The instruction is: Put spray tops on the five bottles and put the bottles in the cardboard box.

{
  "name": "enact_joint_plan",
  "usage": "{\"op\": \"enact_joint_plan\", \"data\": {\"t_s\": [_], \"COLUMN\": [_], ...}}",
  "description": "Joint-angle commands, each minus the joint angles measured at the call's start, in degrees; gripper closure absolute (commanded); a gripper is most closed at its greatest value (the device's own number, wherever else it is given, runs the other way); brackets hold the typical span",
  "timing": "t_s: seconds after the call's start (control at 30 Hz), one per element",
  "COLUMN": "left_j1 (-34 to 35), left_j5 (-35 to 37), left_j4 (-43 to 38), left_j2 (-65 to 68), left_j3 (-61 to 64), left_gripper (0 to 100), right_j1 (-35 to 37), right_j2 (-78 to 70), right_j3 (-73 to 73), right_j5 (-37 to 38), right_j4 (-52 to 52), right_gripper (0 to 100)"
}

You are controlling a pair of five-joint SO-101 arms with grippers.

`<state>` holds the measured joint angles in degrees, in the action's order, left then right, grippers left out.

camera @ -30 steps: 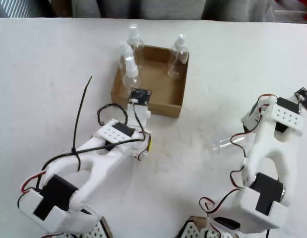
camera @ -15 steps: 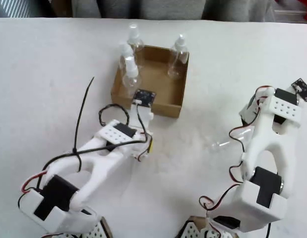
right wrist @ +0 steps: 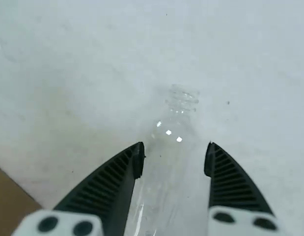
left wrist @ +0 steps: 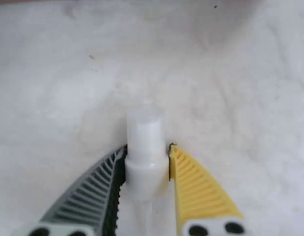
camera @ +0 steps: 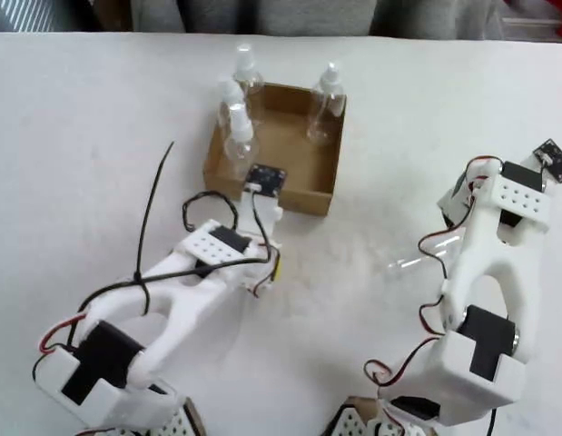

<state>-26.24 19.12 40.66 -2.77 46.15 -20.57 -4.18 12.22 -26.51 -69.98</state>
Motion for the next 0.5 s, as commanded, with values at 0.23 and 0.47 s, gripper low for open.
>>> {"op": "enact_joint_plan", "data": {"t_s": [0.23, 0.47], "left_j1": [-0.7, -0.7], "left_j5": [-0.5, -0.5], "left_j4": [-1.0, -1.0], "left_j2": [-2.4, -2.5], "left_j3": [-0.4, -0.4], "left_gripper": [98, 98], "right_j1": [3.6, 2.8], "right_j2": [-2.1, -3.1], "right_j3": [-0.1, -0.1], "right_j5": [-0.5, -0.4], "right_j4": [2.2, 2.4], "right_gripper": [80.4, 75.4]}}
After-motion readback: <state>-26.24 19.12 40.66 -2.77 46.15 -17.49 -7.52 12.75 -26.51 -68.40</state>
